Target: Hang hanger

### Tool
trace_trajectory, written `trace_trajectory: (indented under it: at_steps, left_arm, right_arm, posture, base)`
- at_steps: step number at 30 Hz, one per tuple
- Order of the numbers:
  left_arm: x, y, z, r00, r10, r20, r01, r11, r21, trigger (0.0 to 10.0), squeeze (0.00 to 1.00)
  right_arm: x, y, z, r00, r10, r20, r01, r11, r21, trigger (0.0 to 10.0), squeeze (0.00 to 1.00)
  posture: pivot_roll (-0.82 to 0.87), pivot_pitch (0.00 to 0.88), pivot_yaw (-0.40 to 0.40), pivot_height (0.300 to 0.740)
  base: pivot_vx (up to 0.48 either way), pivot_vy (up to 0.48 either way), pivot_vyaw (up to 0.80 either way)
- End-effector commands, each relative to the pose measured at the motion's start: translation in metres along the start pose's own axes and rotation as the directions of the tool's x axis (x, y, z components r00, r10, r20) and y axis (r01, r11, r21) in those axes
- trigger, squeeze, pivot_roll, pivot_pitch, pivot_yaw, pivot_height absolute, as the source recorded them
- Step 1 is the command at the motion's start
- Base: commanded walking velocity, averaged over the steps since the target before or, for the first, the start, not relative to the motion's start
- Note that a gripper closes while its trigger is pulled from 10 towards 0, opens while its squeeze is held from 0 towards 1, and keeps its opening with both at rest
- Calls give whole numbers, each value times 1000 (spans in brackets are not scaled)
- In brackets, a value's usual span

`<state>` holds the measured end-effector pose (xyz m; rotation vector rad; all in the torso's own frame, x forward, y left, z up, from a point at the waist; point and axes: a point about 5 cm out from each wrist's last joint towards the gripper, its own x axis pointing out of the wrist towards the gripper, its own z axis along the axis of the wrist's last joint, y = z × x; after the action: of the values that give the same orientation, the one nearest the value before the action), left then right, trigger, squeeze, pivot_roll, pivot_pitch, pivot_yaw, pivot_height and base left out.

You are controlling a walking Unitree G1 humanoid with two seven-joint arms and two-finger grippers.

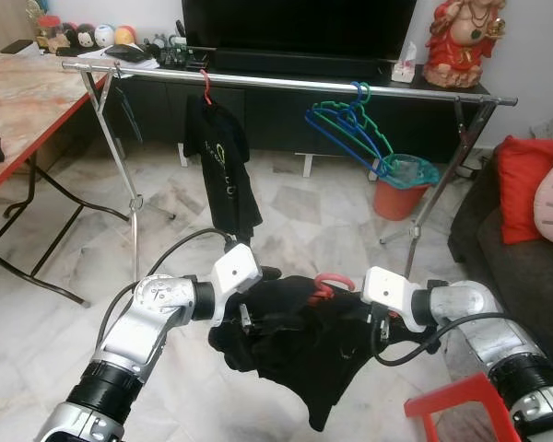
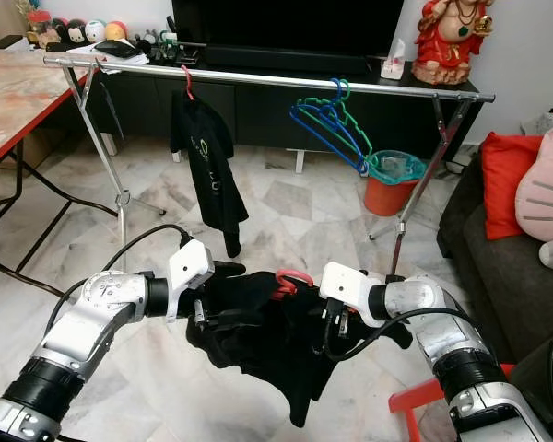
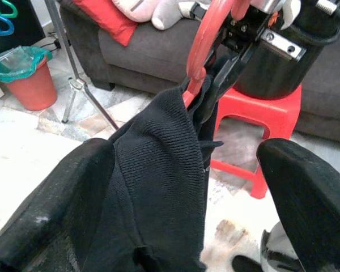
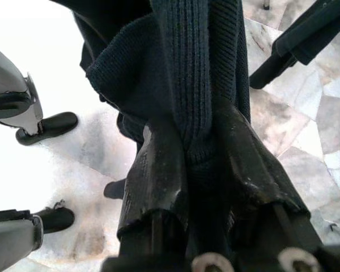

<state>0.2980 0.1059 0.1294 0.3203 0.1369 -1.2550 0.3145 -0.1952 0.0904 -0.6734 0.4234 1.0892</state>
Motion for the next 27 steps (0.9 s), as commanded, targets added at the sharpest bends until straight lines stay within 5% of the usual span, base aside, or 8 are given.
trace_trajectory:
  at_steps: [1,27]
  left_arm:
    - [2,0,0,999,-30,-23,31,999,41,10000,0]
    - [15,-7,-25,996,-74,-54,74,997,-4,10000,0]
  right_arm:
    - [-5,-2,7,1000,0,31,1,1000,-28,0,0]
    - [-9,9,24,992,103,65,-98,992,-82,0,0]
  posture:
    - [-38,0,-32,740]
    - [-56,0,-32,740]
  base:
    - [0,0,0]
    - [0,0,0]
